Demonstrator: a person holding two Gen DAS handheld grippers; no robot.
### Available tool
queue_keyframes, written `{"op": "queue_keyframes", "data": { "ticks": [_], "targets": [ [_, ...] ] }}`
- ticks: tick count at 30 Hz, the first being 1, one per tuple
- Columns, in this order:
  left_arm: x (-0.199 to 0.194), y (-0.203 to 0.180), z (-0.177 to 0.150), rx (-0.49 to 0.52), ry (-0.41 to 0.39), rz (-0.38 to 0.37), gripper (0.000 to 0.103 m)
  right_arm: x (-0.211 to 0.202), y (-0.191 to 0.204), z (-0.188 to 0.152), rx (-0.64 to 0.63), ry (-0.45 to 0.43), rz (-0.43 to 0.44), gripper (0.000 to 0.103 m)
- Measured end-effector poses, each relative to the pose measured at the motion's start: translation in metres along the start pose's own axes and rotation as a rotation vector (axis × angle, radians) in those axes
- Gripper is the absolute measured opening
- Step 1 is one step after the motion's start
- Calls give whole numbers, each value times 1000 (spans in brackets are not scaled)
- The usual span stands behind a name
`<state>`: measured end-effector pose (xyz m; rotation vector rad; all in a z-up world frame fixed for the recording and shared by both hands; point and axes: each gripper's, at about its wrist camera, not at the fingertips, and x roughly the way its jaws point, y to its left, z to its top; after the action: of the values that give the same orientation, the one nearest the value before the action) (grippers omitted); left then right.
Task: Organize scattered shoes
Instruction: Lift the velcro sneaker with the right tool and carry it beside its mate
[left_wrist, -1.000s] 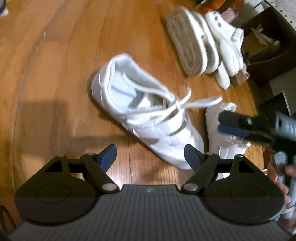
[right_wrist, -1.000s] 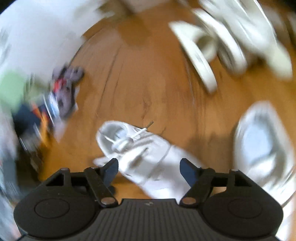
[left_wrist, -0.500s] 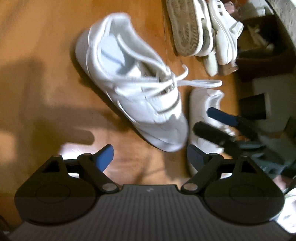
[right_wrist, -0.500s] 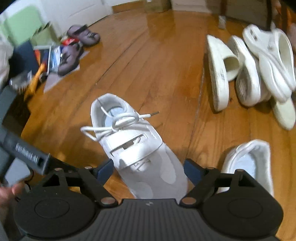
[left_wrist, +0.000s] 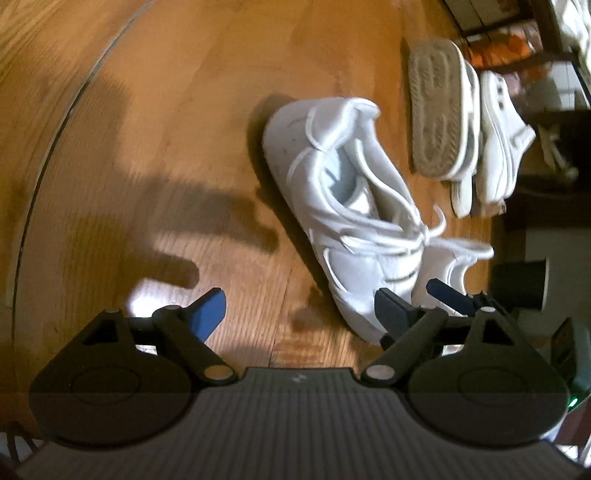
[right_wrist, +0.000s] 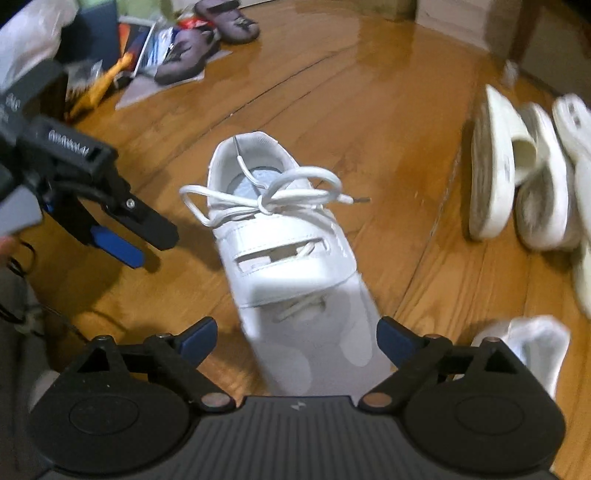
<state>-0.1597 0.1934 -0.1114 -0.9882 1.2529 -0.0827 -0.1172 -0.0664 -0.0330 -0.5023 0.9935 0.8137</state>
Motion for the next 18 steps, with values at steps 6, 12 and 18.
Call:
{"op": "queue_keyframes", "data": {
  "ticks": [6, 12, 18],
  "targets": [
    [5, -23, -2, 90, 7, 16, 88, 28, 5, 23, -113, 8, 24, 97],
    [-6, -29, -4, 152, -28, 26, 90, 78, 5, 37, -66, 71, 71, 103],
    [1, -15, -1, 95, -8, 42, 90, 74, 9, 27, 56, 45, 7, 95]
  ]
}}
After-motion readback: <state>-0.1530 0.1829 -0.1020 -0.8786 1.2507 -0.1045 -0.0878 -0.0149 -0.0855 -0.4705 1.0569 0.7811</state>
